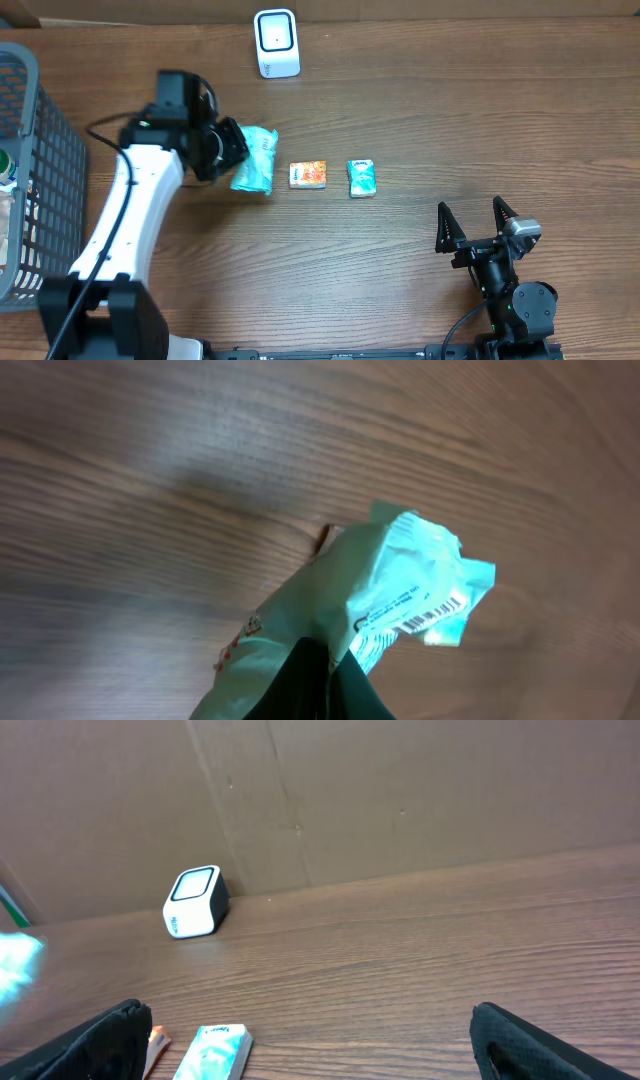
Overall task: Scan the item barcode
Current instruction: 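Place the teal packet on the table left of the orange pack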
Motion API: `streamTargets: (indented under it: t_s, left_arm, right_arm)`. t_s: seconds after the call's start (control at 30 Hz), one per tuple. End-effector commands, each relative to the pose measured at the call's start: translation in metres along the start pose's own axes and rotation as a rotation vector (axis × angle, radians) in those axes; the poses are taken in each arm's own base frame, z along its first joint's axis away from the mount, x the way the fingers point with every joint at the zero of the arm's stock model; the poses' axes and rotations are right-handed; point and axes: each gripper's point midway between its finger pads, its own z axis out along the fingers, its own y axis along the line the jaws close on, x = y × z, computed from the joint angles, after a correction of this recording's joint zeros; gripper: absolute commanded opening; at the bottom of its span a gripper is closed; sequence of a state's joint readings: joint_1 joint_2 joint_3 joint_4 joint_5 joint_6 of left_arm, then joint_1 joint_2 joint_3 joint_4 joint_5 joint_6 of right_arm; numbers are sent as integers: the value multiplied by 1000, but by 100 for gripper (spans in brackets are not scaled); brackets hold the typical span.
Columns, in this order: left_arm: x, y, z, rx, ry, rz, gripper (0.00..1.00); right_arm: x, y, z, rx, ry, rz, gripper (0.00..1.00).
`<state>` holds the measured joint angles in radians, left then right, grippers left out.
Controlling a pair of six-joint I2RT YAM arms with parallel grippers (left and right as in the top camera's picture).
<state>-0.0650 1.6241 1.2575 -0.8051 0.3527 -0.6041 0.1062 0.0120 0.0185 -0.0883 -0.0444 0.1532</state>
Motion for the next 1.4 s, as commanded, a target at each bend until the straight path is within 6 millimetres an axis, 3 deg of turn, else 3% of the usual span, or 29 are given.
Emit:
streamTargets:
  t_s: [0.0,0.1,0.27,0.4,0.63,0.73,0.9,1.0,1.1,1.2,1.37]
  left_arm:
    - [9,9,23,-14,23,-178,4]
    - [17,18,43,-54,43,-261,4]
    - [25,21,74,-76,84,-246,4]
    - [30,17,85,-42,129,-174,6]
    - [14,1,72,24,91,-73,48]
    - [6,-7,57,45,61,-48,54]
    - [-11,-37,13,100,-15,119,73]
    - [-21,-53,-27,99,-91,200,74]
    - [-35,-66,-83,56,-212,292,77]
    - [-49,-70,-141,-6,-334,334,86]
    - [-70,-42,-239,-162,-549,258,94]
  right_arm:
    - [1,0,0,-1,-5,-4,100]
    - [2,0,0,0,-5,-4,100]
    - [1,0,0,-1,-5,-4,100]
    - [1,0,0,0,-5,-4,100]
    - [2,0,0,0,-5,-4,100]
    - [2,0,0,-1,-5,-4,100]
    - [1,0,0,0,-5,-4,100]
    - [1,0,0,0,-5,-4,100]
    - [1,0,0,0,-5,-4,100]
    - [2,0,0,-1,-5,-4,100]
    - [2,0,0,0,-5,-4,100]
